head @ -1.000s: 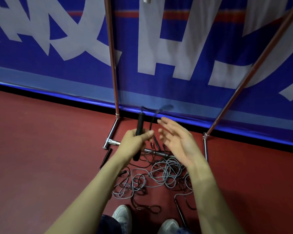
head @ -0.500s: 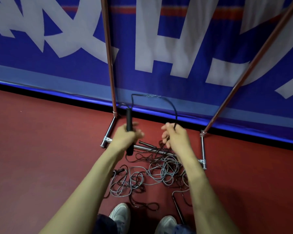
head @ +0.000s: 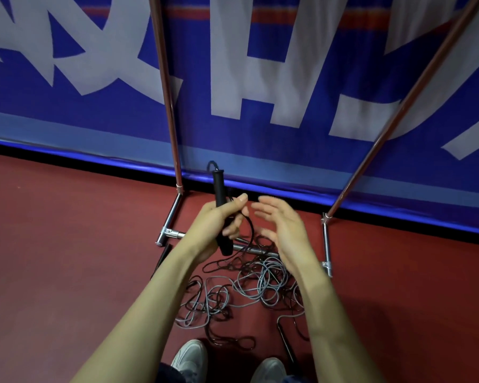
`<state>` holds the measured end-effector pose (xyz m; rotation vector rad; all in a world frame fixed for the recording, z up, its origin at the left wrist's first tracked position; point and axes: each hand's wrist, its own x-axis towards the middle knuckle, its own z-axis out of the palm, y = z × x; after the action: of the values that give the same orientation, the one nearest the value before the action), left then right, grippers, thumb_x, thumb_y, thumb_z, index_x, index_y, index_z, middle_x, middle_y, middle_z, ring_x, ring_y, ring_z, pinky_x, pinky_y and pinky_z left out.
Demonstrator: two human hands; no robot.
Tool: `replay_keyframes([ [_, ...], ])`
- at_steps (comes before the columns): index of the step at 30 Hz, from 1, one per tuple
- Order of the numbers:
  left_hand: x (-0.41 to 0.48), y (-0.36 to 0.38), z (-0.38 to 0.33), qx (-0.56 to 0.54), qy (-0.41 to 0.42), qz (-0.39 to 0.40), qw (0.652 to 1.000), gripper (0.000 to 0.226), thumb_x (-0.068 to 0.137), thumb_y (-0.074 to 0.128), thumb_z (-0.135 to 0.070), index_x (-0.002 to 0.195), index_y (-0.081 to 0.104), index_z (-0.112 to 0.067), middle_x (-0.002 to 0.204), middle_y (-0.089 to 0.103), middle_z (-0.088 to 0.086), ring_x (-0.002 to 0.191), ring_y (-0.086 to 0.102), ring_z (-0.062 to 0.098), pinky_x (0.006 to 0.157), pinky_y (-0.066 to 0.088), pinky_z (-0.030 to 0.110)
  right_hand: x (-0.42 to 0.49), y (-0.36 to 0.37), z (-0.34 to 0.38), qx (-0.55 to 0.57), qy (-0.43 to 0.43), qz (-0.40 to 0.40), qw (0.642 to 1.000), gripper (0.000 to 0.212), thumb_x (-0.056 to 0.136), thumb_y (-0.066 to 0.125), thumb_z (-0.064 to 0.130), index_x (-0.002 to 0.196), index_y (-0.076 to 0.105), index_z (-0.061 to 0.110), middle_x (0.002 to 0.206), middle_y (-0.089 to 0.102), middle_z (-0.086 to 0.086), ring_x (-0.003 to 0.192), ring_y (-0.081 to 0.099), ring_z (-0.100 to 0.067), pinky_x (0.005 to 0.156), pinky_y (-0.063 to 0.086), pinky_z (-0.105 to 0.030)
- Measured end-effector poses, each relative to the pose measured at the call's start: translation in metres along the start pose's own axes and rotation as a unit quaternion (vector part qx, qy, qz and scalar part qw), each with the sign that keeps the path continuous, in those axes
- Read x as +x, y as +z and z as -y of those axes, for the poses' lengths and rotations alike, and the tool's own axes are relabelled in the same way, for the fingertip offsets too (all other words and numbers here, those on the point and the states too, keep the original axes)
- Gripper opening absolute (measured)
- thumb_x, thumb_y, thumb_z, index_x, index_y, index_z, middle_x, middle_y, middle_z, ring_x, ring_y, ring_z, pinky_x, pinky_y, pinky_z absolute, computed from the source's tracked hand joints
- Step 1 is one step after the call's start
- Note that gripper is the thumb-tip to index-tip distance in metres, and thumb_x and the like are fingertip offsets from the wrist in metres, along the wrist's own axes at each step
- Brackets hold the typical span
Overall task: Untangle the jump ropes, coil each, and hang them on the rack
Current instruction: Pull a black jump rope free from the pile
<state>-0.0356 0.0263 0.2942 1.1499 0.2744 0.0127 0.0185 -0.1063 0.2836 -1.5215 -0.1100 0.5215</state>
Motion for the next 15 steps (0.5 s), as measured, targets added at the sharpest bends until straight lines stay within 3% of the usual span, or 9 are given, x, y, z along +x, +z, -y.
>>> replay_keyframes([
  [2, 0.001, 0.002, -0.004, -0.034, 0.009, 0.007, 0.999, 0.029, 0.097, 0.052, -0.021, 0.072, 0.054, -0.005, 0.043, 0.033, -0.002, 0.033, 0.022, 0.005, 0.039, 0.026, 0.018, 0.002, -0.001, -0.016, -0.129, 0.018, 0.081, 0.988, 0.045, 0.093, 0.038, -0.006, 0.108, 0.061, 0.030, 0.116, 0.065, 0.004, 0.107, 0.061, -0.024, 0.085, 0.049, -0.032],
  [3, 0.001, 0.003, -0.006, -0.053, 0.013, 0.006, 0.999, 0.028, 0.094, 0.054, -0.022, 0.072, 0.054, -0.005, 0.044, 0.032, -0.002, 0.033, 0.022, 0.005, 0.039, 0.025, 0.017, 0.002, 0.000, -0.023, -0.162, 0.039, 0.127, 0.978, 0.045, 0.092, 0.041, -0.006, 0.108, 0.063, 0.029, 0.112, 0.066, 0.004, 0.099, 0.060, -0.030, 0.085, 0.048, -0.036],
  [5, 0.003, 0.001, -0.012, -0.098, 0.021, -0.005, 0.995, 0.025, 0.087, 0.057, -0.026, 0.073, 0.054, -0.006, 0.046, 0.035, -0.002, 0.032, 0.023, 0.003, 0.039, 0.024, 0.016, -0.001, 0.004, -0.028, -0.200, 0.078, 0.207, 0.955, 0.038, 0.090, 0.047, -0.009, 0.109, 0.062, 0.021, 0.101, 0.065, 0.002, 0.087, 0.054, -0.022, 0.078, 0.043, -0.031],
  [7, 0.005, -0.003, -0.018, -0.137, 0.041, -0.024, 0.989, 0.023, 0.086, 0.056, -0.027, 0.075, 0.054, -0.007, 0.048, 0.039, -0.002, 0.032, 0.024, 0.002, 0.039, 0.023, 0.015, -0.003, 0.007, -0.029, -0.217, 0.104, 0.249, 0.938, 0.030, 0.092, 0.050, -0.006, 0.109, 0.060, 0.016, 0.098, 0.065, 0.004, 0.088, 0.056, -0.009, 0.077, 0.047, -0.020],
  [9, 0.007, -0.010, -0.020, -0.152, 0.068, -0.058, 0.984, 0.022, 0.092, 0.053, -0.023, 0.078, 0.055, -0.007, 0.049, 0.041, -0.003, 0.034, 0.026, 0.002, 0.040, 0.025, 0.015, 0.002, 0.006, -0.031, -0.266, 0.090, 0.220, 0.934, 0.016, 0.098, 0.050, 0.004, 0.105, 0.059, 0.015, 0.103, 0.067, 0.001, 0.083, 0.060, -0.007, 0.082, 0.052, -0.023],
  [12, 0.010, -0.021, -0.014, -0.113, 0.082, -0.124, 0.982, 0.007, 0.095, 0.054, -0.010, 0.092, 0.059, -0.009, 0.059, 0.050, -0.002, 0.037, 0.030, 0.003, 0.042, 0.029, 0.015, 0.011, 0.003, -0.026, -0.280, 0.003, 0.076, 0.957, 0.016, 0.099, 0.049, 0.010, 0.093, 0.062, 0.016, 0.093, 0.069, 0.001, 0.078, 0.064, -0.014, 0.087, 0.054, -0.036],
  [13, 0.011, -0.024, -0.008, -0.054, 0.072, -0.147, 0.985, 0.007, 0.093, 0.058, -0.006, 0.097, 0.058, -0.011, 0.062, 0.052, -0.002, 0.038, 0.033, 0.004, 0.042, 0.031, 0.017, 0.012, 0.004, -0.021, -0.233, -0.024, 0.040, 0.971, 0.020, 0.099, 0.049, 0.008, 0.090, 0.064, 0.018, 0.089, 0.068, 0.002, 0.082, 0.066, -0.016, 0.087, 0.056, -0.034],
  [15, 0.011, -0.032, 0.008, 0.114, 0.021, -0.147, 0.982, 0.030, 0.085, 0.067, 0.001, 0.107, 0.054, -0.015, 0.064, 0.051, -0.003, 0.043, 0.040, 0.008, 0.046, 0.036, 0.021, 0.012, 0.005, -0.007, -0.145, -0.071, 0.004, 0.987, 0.026, 0.099, 0.048, 0.004, 0.089, 0.065, 0.021, 0.088, 0.068, 0.000, 0.086, 0.066, -0.013, 0.083, 0.056, -0.026],
])
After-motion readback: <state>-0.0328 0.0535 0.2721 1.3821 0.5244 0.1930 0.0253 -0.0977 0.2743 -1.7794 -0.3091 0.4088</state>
